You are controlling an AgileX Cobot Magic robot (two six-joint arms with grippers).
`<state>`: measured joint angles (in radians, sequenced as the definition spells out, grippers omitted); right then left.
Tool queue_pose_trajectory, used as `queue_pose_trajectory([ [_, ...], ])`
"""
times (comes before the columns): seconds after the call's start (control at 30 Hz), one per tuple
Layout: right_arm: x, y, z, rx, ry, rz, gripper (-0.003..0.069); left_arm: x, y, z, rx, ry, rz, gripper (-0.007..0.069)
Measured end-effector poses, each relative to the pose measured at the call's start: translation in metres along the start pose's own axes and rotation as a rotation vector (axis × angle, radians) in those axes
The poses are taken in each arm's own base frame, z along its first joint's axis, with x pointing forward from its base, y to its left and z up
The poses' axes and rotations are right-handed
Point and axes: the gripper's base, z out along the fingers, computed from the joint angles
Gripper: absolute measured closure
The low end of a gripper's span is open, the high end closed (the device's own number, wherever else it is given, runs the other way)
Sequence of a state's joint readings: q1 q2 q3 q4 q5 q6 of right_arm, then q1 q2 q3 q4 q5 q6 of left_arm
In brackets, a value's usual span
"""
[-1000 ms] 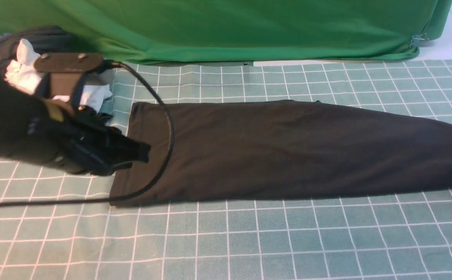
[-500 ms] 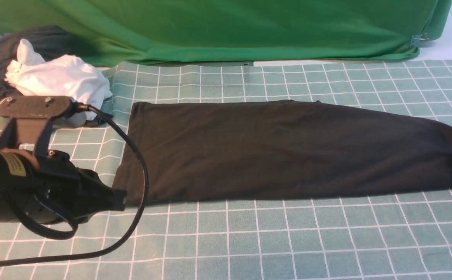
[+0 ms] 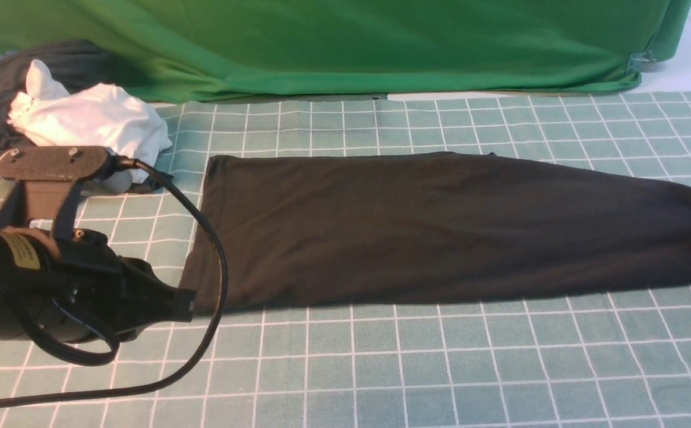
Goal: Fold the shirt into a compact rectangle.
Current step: 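Pull the folded dark garment lengthwise by its ends to straighten it flat on the table, then fold the right end of the dark garment over onto its left end with the right gripper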
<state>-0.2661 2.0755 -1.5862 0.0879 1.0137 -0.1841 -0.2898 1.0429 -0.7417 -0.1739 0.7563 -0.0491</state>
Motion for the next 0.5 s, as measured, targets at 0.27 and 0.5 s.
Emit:
queue_pose_trajectory([
  [0.27,-0.014,0.018,-0.081,0.021,-0.148,-0.023,0.0643,0.0,0.0,0.0,0.0,0.001,0.0,0.0619],
  [0.5,-0.02,0.095,-0.121,-0.021,-0.201,-0.17,0.0643,0.0,0.0,0.0,0.001,-0.007,0.0,0.0619],
])
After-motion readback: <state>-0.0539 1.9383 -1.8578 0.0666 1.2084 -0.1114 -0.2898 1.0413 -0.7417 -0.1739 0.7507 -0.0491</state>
